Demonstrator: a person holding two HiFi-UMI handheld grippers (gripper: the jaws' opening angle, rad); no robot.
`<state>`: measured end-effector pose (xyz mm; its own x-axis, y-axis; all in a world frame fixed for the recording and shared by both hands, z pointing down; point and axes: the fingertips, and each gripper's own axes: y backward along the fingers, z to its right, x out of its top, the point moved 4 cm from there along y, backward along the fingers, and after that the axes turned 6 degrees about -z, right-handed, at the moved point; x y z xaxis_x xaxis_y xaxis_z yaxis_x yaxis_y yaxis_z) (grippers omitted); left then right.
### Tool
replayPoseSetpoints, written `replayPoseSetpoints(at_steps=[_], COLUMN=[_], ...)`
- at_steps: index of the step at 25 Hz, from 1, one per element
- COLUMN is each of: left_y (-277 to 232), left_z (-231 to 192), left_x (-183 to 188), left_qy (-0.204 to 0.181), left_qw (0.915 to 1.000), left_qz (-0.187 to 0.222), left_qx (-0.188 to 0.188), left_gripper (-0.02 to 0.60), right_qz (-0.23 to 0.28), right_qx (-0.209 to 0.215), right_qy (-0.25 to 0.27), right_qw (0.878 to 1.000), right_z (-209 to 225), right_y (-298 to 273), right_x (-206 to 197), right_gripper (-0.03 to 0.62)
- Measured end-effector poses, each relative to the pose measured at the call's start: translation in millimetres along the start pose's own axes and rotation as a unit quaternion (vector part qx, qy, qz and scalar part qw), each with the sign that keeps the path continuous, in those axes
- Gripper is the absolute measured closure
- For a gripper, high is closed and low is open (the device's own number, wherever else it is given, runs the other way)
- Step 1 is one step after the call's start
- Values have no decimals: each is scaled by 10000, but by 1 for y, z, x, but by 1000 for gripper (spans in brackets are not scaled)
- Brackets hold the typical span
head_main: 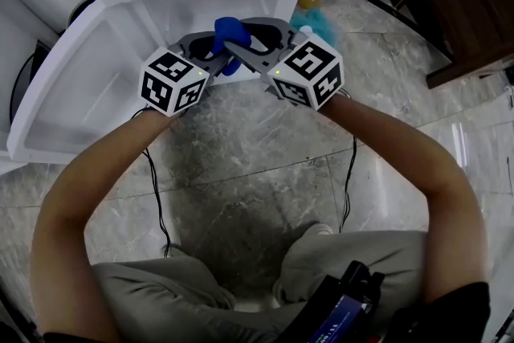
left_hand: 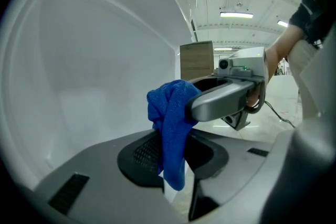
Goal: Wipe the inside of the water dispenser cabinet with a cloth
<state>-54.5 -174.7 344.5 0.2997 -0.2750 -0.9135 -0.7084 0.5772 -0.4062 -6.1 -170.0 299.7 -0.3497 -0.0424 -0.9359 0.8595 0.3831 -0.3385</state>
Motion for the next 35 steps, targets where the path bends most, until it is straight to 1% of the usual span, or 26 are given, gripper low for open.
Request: replayPoseSetpoints(at_steps=[3,7,11,12,13,15,16,17,19,20,21,23,27,31,33,35], left_y=[-2,0,-1,-3,-5,-10,-15,-20,-34,-41,-49,-65,-100,-135,-148,-156], left_z=[-7,-25,-28,-30,-31,-32,-33,-33,-36,-39,-42,-51,-58,-57,-64,-77], left_x=[-8,-14,-21,-23,-23,-23,-23,-23,-26,-28,-31,-37,-45,-53,-53,-53], left_qy=[-94,237,197,215,219,73,-98,-322,-836,-1049,-1180,-1221,-990,-1103,-1159,-1306], left_qw=[9998,9989,9986,9984,9982,9979,9974,9961,9909,9877,9849,9816,9804,9766,9744,9702], left_qz=[-156,-206,-317,-340,-368,-472,-561,-671,-888,-973,-1056,-1235,-1482,-1656,-1745,-1820], left_qx=[92,341,388,404,417,428,442,472,573,634,696,795,843,821,819,921], left_gripper=[479,479,479,479,479,479,479,479,479,479,479,479,479,479,479,480], right_qz=[-57,-43,-292,-389,-482,-610,-650,-685,-724,-743,-780,-892,-1093,-1188,-1214,-1273], right_qx=[9,-139,-195,-229,-272,-310,-288,-242,-127,-90,-74,-83,-26,-13,13,39], right_qy=[-49,-163,-143,-62,42,188,193,176,177,183,164,79,123,24,-48,-98], right_qw=[10000,9998,9993,9990,9985,9975,9973,9972,9971,9970,9968,9959,9939,9929,9926,9918], right_z=[0,10,17,18,18,17,17,16,15,15,15,17,17,21,24,26], right_y=[5,16,22,23,25,28,29,30,32,33,34,38,48,56,59,62], right_x=[-7,-17,-35,-39,-42,-49,-53,-57,-65,-69,-75,-86,-109,-127,-133,-139], right_gripper=[474,474,476,492,583,595,595,595,595,595,595,595,595,595,595,595])
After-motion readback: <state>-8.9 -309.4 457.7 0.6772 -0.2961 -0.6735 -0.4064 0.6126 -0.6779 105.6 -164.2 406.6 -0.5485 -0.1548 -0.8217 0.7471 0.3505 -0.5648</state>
